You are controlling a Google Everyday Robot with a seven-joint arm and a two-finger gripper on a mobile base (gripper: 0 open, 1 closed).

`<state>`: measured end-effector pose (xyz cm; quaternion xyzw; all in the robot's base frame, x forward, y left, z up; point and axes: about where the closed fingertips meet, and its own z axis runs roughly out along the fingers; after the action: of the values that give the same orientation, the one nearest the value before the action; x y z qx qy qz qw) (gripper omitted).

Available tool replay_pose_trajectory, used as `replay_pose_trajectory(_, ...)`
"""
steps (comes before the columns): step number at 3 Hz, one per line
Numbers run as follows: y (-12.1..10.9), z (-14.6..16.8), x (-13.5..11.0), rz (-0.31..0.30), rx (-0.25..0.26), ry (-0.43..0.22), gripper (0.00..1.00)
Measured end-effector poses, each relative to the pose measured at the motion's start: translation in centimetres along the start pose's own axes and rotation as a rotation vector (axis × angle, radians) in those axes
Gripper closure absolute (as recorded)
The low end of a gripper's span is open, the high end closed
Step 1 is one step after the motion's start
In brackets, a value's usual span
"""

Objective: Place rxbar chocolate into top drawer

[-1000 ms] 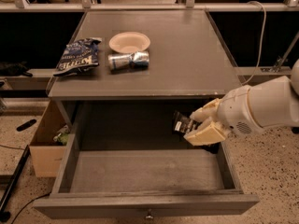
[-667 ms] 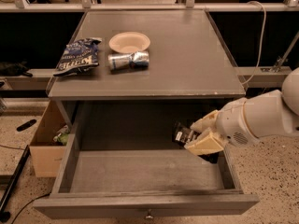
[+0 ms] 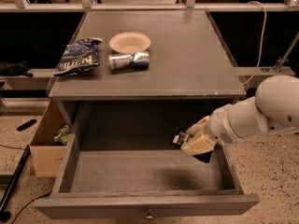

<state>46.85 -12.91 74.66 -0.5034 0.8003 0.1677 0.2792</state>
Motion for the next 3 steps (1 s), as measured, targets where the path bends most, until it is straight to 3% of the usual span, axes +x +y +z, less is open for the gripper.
replay_pose_trajectory(2,-1.3,4.7,4.8,0.100,-0.002,0.048,1.00)
replay_pose_trajectory(3,-2.8,9.6,5.4,0.119,-0.041,0.061,1.00)
